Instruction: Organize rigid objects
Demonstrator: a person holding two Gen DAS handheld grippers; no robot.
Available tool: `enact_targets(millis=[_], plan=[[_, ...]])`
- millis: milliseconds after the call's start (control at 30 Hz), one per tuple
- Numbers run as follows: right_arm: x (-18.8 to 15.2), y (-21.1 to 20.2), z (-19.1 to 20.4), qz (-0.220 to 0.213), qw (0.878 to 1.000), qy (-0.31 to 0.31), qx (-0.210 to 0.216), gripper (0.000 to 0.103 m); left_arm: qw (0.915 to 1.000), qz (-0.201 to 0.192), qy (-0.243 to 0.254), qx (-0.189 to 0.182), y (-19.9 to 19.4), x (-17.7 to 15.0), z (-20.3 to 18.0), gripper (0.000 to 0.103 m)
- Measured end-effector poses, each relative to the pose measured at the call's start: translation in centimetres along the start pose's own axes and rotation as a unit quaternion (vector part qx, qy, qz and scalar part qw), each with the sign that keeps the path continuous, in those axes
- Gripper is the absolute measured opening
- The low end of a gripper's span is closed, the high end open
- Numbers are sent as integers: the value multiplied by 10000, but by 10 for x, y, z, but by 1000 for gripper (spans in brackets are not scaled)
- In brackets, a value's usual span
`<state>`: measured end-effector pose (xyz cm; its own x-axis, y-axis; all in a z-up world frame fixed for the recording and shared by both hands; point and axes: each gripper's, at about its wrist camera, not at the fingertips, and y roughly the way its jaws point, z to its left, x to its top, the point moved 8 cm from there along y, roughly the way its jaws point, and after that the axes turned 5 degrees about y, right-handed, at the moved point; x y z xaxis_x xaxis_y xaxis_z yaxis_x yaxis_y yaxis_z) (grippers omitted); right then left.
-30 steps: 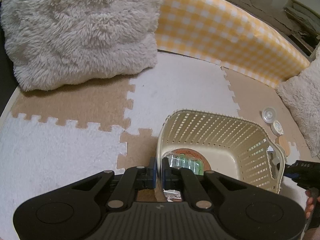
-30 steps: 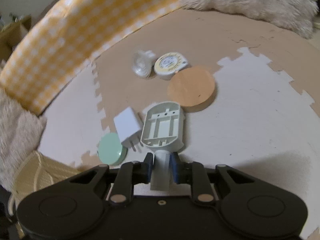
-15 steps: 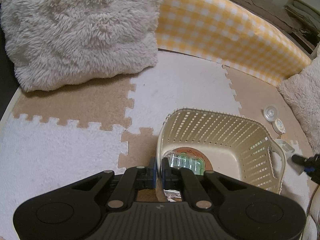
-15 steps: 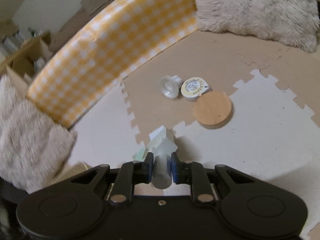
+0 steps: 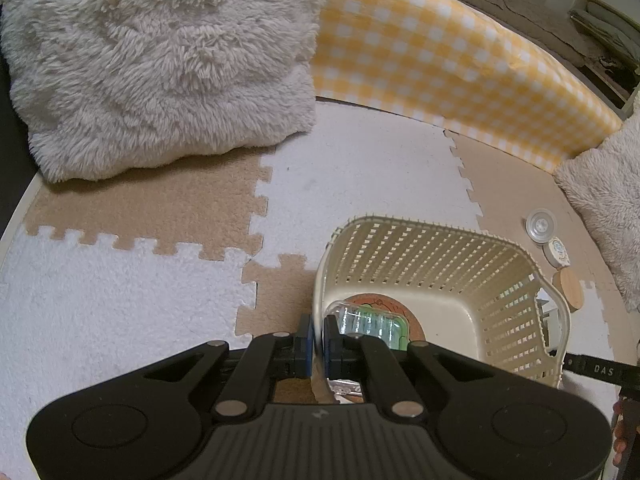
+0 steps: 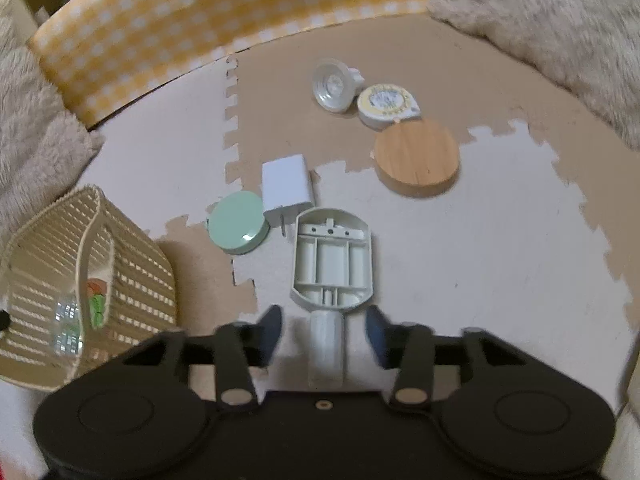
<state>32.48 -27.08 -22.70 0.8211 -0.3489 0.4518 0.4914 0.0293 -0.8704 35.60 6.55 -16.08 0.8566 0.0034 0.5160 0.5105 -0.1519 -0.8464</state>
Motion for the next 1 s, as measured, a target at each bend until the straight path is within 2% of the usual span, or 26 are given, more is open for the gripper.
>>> enact_targets(millis=[167, 367, 467, 633, 733, 1000], plan=[[10, 9, -1, -161, 9997, -114, -140, 58, 10000, 0, 0, -1, 0, -1, 0, 5], [14, 17, -14, 3, 9965, 775, 315, 54, 10000, 0, 6, 5, 0, -1, 0, 4], [15, 17, -16, 4, 9948, 954, 367, 51, 10000, 0, 4, 4, 0, 0, 0, 5], [17, 15, -14, -40, 9967, 769, 249, 48, 10000, -1, 3, 3, 0, 0, 0, 5], [23, 5, -11, -214, 9975, 632, 217, 48, 10000, -1, 2, 3, 0, 0, 0, 4], [45, -51, 24, -929, 9919, 215, 836, 48, 10000, 1, 1, 3, 0, 0, 0, 5]])
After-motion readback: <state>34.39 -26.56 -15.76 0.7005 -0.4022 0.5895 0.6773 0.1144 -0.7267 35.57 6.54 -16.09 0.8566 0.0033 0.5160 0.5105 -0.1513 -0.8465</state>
